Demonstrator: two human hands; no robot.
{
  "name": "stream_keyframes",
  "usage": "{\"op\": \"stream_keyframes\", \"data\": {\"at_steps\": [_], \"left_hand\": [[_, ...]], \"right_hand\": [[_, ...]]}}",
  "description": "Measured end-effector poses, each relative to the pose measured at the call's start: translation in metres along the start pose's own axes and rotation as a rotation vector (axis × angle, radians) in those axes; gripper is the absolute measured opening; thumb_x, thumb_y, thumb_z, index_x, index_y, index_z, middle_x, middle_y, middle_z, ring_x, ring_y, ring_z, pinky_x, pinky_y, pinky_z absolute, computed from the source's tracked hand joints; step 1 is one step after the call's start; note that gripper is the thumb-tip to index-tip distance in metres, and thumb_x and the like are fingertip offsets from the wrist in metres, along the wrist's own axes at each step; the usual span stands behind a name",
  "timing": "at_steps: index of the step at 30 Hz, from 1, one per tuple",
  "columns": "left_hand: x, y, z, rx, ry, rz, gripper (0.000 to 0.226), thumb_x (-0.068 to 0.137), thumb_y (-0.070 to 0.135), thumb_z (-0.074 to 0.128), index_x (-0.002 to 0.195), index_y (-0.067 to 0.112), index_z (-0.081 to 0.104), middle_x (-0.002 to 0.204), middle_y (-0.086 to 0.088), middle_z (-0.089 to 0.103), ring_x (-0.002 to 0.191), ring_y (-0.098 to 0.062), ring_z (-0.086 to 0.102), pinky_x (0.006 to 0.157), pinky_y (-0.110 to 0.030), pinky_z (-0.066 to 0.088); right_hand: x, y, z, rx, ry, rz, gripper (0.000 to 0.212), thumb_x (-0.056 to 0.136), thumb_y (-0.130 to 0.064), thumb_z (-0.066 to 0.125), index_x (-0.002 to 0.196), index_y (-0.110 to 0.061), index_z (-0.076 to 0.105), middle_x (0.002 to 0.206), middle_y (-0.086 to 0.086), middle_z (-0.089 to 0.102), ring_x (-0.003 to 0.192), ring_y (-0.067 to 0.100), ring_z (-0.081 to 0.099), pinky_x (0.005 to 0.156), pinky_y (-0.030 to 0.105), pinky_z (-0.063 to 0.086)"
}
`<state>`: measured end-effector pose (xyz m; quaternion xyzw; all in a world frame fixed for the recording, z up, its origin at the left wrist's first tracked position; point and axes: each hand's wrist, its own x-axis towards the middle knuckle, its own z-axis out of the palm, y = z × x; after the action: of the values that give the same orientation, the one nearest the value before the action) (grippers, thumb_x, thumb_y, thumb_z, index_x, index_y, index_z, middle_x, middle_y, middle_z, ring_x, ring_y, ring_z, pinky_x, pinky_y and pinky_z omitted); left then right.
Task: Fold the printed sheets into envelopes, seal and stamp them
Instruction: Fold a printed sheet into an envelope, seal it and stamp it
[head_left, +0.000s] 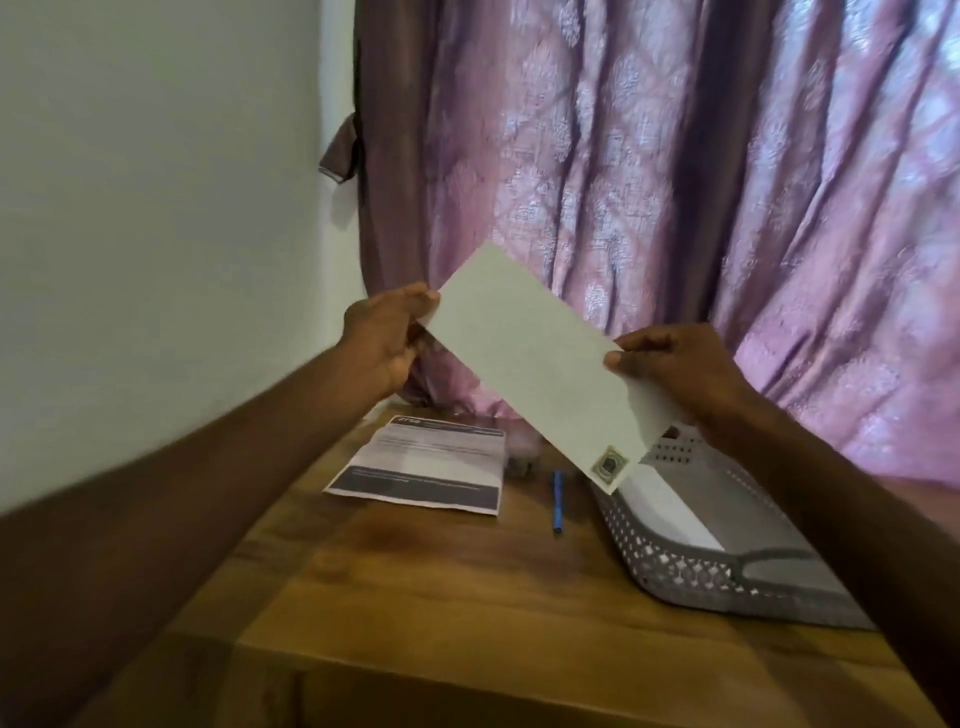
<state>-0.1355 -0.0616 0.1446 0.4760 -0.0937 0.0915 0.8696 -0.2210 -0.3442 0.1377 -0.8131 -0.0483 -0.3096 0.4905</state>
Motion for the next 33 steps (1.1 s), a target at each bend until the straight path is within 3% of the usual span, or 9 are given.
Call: {"op": "stream_keyframes", "data": {"at_steps": [3, 5, 10, 14, 18, 21, 25, 30, 33], "left_hand": [[0.024, -0.009, 0.055, 0.111, -0.06, -0.012, 0.012, 0.093, 0.003, 0.072, 0.1, 0.012, 0.069, 0.081, -0.002, 0.065, 0.062, -0.01, 0.057, 0.042, -0.015, 0.046], [0.033, -0.022, 0.087, 0.175, -0.061, -0.012, 0.015, 0.089, 0.002, 0.077, 0.097, 0.012, 0.071, 0.076, -0.002, 0.064, 0.059, -0.01, 0.053, 0.045, -0.017, 0.045], [0.035, -0.078, 0.149, 0.339, -0.054, 0.011, 0.016, 0.08, -0.004, 0.083, 0.088, 0.009, 0.08, 0.076, -0.008, 0.074, 0.048, -0.014, 0.054, 0.043, -0.015, 0.038], [0.038, -0.123, 0.177, 0.633, -0.075, 0.094, 0.011, 0.085, 0.0, 0.08, 0.094, 0.005, 0.082, 0.088, -0.009, 0.078, 0.058, -0.011, 0.067, 0.053, -0.019, 0.052], [0.045, -0.164, 0.173, 0.906, -0.175, 0.195, 0.011, 0.087, 0.006, 0.082, 0.097, 0.008, 0.083, 0.099, -0.009, 0.08, 0.081, -0.016, 0.075, 0.073, -0.023, 0.062], [0.045, -0.189, 0.164, 1.117, -0.244, 0.284, 0.011, 0.086, 0.006, 0.079, 0.091, 0.014, 0.085, 0.099, -0.005, 0.079, 0.1, -0.024, 0.074, 0.082, -0.03, 0.06], [0.042, -0.209, 0.157, 1.289, -0.374, 0.408, 0.017, 0.086, 0.003, 0.073, 0.09, 0.015, 0.085, 0.096, -0.007, 0.08, 0.092, -0.024, 0.073, 0.072, -0.027, 0.048], [0.049, -0.217, 0.15, 1.361, -0.467, 0.433, 0.022, 0.085, -0.003, 0.07, 0.091, 0.012, 0.084, 0.096, -0.008, 0.08, 0.094, -0.025, 0.073, 0.087, -0.041, 0.06], [0.053, -0.219, 0.144, 1.279, -0.441, 0.446, 0.018, 0.085, -0.001, 0.071, 0.091, 0.011, 0.084, 0.096, -0.008, 0.08, 0.091, -0.02, 0.071, 0.085, -0.037, 0.059]], "right_hand": [[0.0, 0.017, -0.029, 0.055, 0.088, 0.069, 0.01, 0.079, -0.012, 0.086, 0.086, -0.01, 0.08, 0.072, 0.004, 0.077, 0.056, 0.015, 0.069, 0.053, 0.024, 0.056], [-0.006, 0.033, -0.044, 0.053, 0.135, 0.145, 0.014, 0.079, -0.014, 0.087, 0.089, -0.008, 0.081, 0.083, 0.011, 0.079, 0.069, 0.024, 0.072, 0.069, 0.033, 0.06], [-0.027, 0.076, -0.078, -0.027, 0.156, 0.338, 0.018, 0.081, -0.012, 0.084, 0.091, 0.0, 0.076, 0.092, 0.021, 0.077, 0.08, 0.033, 0.073, 0.071, 0.038, 0.058], [-0.043, 0.093, -0.089, -0.105, 0.013, 0.578, 0.029, 0.084, -0.009, 0.082, 0.106, 0.005, 0.068, 0.092, 0.019, 0.076, 0.079, 0.032, 0.074, 0.065, 0.035, 0.057], [-0.048, 0.104, -0.092, -0.308, -0.173, 0.619, 0.022, 0.082, -0.01, 0.085, 0.092, 0.001, 0.068, 0.063, 0.009, 0.074, 0.049, 0.018, 0.07, 0.042, 0.023, 0.051], [-0.044, 0.11, -0.09, -0.409, -0.323, 0.607, 0.023, 0.084, -0.011, 0.084, 0.088, 0.005, 0.068, 0.058, 0.01, 0.073, 0.044, 0.018, 0.068, 0.043, 0.024, 0.052], [-0.036, 0.115, -0.083, -0.522, -0.431, 0.613, 0.026, 0.087, -0.016, 0.081, 0.079, 0.007, 0.072, 0.066, 0.017, 0.075, 0.045, 0.018, 0.068, 0.044, 0.024, 0.054], [-0.026, 0.122, -0.076, -0.655, -0.519, 0.589, 0.03, 0.088, -0.021, 0.08, 0.078, 0.006, 0.075, 0.07, 0.016, 0.076, 0.049, 0.019, 0.071, 0.045, 0.023, 0.054], [-0.02, 0.127, -0.074, -0.713, -0.576, 0.565, 0.034, 0.088, -0.027, 0.081, 0.075, 0.004, 0.075, 0.067, 0.013, 0.076, 0.05, 0.02, 0.072, 0.047, 0.023, 0.054]]}}
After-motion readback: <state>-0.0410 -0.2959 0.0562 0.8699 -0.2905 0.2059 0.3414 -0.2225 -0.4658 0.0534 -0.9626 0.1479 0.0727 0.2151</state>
